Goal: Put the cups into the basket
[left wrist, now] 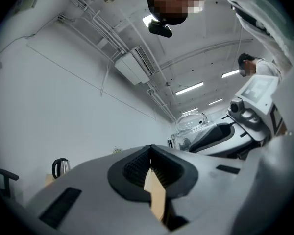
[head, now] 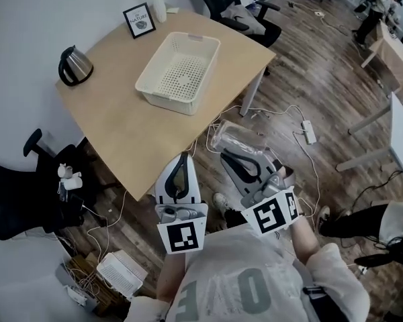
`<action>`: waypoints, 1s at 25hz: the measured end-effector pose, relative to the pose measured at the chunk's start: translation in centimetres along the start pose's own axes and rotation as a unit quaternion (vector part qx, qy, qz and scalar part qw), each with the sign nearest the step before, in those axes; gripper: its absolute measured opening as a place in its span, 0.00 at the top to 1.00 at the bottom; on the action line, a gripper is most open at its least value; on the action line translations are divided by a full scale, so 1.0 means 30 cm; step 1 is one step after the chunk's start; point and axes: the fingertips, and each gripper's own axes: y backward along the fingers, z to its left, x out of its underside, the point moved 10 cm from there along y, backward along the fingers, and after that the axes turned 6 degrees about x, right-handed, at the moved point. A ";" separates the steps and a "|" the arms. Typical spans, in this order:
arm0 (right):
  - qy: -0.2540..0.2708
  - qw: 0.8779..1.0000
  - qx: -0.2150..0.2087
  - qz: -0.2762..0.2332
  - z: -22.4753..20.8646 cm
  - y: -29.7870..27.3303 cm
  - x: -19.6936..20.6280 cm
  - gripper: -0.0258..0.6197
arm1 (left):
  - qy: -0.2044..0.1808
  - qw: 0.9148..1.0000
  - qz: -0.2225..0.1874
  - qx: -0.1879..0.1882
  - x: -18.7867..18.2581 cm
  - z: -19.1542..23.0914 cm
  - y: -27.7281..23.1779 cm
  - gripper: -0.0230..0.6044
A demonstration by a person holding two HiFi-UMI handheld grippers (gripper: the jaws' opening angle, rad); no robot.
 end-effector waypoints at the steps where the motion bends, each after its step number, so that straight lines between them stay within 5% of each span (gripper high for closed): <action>1: 0.001 1.000 -0.004 -0.004 -0.033 -0.015 0.017 0.91 | -0.003 1.000 0.000 -0.005 0.001 -0.005 -0.035 0.95; 13: 0.001 0.999 -0.034 -0.026 -0.306 -0.160 0.214 0.91 | -0.018 0.998 0.006 -0.054 0.048 -0.036 -0.341 0.95; 25: 0.002 1.000 -0.017 -0.014 -0.435 -0.378 0.272 0.91 | -0.018 0.999 -0.007 -0.038 0.109 0.124 -0.599 0.95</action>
